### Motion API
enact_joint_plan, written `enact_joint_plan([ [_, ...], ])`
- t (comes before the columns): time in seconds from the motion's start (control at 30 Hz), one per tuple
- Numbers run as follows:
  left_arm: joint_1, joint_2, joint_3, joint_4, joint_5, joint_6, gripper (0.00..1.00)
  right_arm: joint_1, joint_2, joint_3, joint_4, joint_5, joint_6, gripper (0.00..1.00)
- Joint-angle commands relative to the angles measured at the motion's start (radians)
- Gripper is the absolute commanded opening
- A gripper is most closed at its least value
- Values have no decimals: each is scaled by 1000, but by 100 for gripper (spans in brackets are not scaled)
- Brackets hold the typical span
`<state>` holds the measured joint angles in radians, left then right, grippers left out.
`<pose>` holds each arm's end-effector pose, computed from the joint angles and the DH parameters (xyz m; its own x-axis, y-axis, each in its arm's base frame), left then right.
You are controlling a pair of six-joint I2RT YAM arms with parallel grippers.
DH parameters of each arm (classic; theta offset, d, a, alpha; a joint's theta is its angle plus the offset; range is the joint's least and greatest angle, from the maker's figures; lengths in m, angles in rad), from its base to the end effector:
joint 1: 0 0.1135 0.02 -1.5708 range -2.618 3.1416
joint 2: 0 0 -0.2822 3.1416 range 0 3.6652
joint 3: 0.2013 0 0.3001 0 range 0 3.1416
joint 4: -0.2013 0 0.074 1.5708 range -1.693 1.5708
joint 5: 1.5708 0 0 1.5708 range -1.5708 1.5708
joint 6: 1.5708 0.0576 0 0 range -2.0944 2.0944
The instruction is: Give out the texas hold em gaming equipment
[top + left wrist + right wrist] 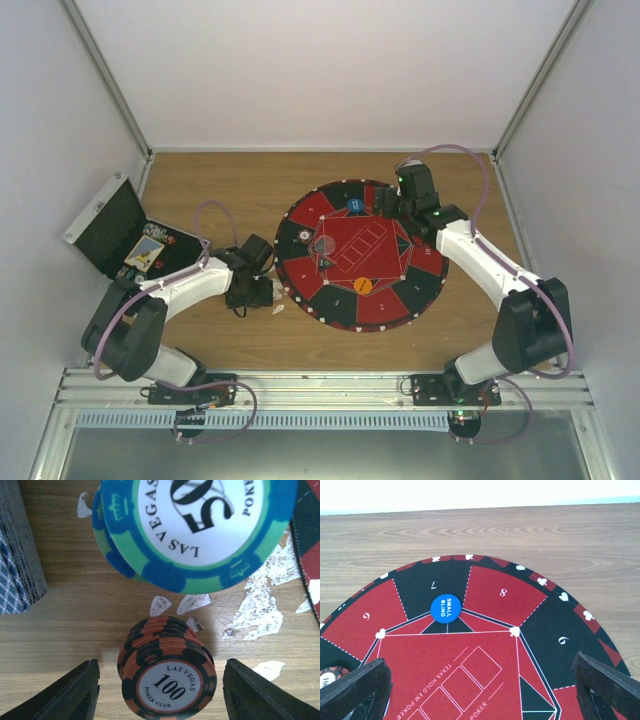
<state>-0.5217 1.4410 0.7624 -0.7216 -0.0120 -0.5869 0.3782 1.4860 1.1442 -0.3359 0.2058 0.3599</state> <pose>0.2365 -0.1351 0.1258 -0.9864 -0.0717 -0.1479 -0.0597 0.9947 -0.0842 0.3713 0.1348 0.2709 -0.6206 0.1244 -0.7742 0.0054 0.9880 0.1544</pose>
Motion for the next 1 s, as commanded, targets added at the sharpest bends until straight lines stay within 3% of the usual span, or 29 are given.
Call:
enact_joint_plan([
  [0.0,2,20,3,26,-20,-6,68,-8,-14,0,25,-7,-16,99],
  [0.47,2,53,24,37,-28,9,53,-9,0,8,28,-10,-25,99],
  [0.97,1,45,49,14,-28,9,49,-9,15,15,30,-22,-34,99],
])
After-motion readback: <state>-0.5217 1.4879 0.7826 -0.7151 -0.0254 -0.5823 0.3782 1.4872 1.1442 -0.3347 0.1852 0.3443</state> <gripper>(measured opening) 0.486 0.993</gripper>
